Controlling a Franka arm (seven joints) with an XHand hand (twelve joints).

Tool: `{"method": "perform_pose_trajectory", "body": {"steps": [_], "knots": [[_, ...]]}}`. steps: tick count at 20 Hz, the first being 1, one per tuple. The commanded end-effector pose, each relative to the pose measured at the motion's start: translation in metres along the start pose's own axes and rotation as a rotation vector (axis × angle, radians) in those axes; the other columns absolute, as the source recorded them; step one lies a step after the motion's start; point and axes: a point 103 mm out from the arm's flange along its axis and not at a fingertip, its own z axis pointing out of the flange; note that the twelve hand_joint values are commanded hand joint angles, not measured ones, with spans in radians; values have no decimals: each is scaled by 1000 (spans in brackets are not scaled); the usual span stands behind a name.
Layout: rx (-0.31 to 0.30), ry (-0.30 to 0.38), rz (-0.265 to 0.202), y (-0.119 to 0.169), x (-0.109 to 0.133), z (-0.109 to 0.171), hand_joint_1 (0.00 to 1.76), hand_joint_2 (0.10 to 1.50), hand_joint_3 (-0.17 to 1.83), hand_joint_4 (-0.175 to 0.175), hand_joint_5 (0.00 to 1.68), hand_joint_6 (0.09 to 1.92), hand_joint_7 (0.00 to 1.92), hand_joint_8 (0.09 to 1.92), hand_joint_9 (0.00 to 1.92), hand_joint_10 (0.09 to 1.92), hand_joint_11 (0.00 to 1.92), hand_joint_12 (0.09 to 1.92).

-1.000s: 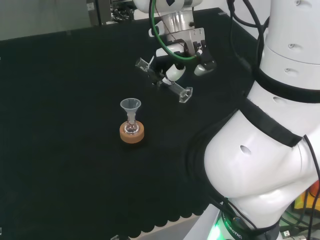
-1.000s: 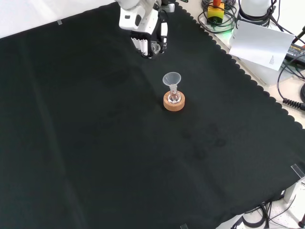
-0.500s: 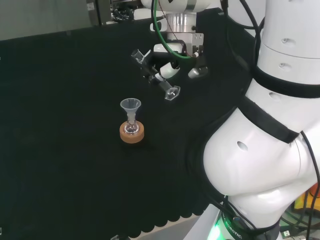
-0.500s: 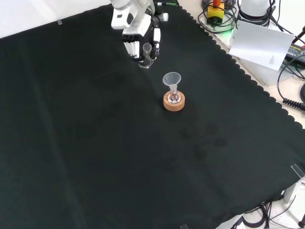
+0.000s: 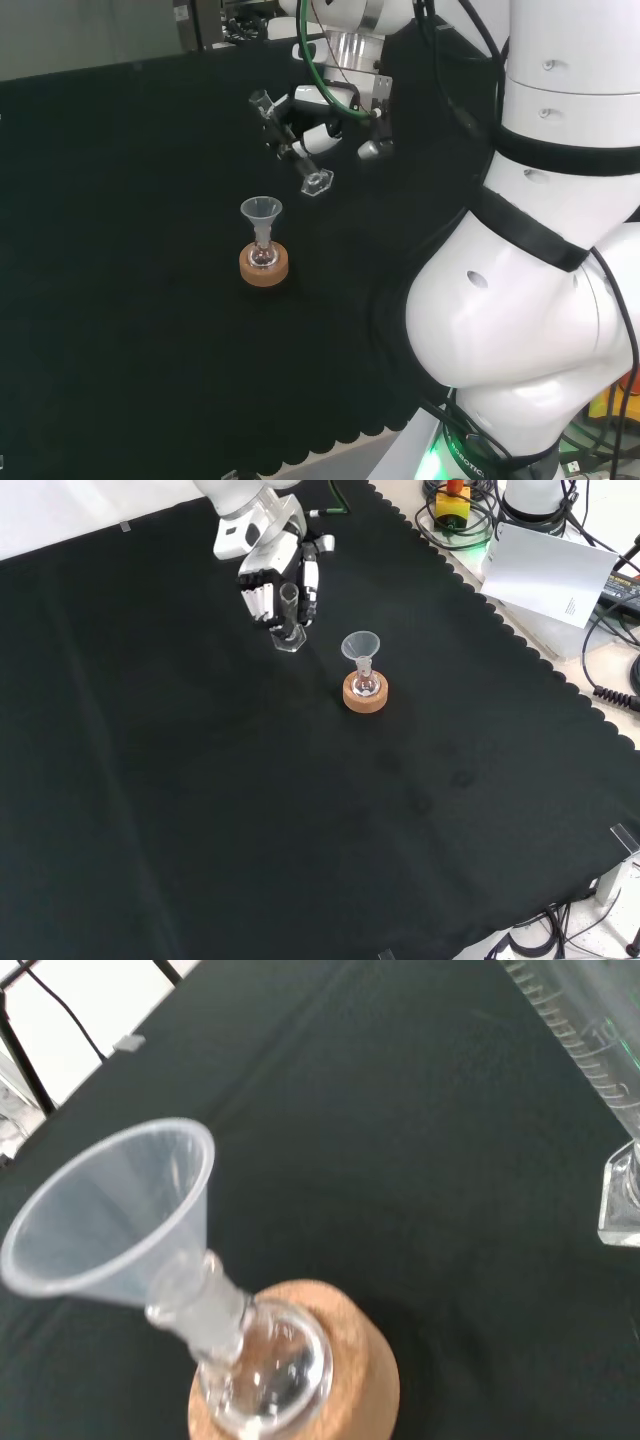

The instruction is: Put the graduated cylinder back on the table.

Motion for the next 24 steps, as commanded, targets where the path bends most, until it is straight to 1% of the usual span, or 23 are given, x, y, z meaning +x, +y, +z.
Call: {"method": "perform_pose_trajectory", "body": {"steps": [1,5,8,11,13,20,24], "knots": [[-71,67,-70,43,-14,10,1244,1155,1,-175,890,1136,922,1124,1359,140,1181,761],[-101,98,-92,63,-22,16,1243,1156,1,-175,887,1140,918,1129,1348,135,1174,762],[-125,120,-105,72,-27,20,1242,1158,1,-175,885,1144,914,1133,1341,131,1167,764],[-159,152,-106,79,-32,23,1242,1159,1,-175,883,1148,912,1137,1339,129,1162,766],[-190,167,-102,82,-36,25,1242,1159,2,-175,882,1150,911,1139,1338,129,1159,768],[-239,195,-72,88,-55,32,1241,1161,2,-175,878,1155,906,1145,1335,126,1152,774],[-266,192,-60,89,-64,37,1240,1163,2,-175,876,1158,904,1148,1330,124,1145,777]]}}
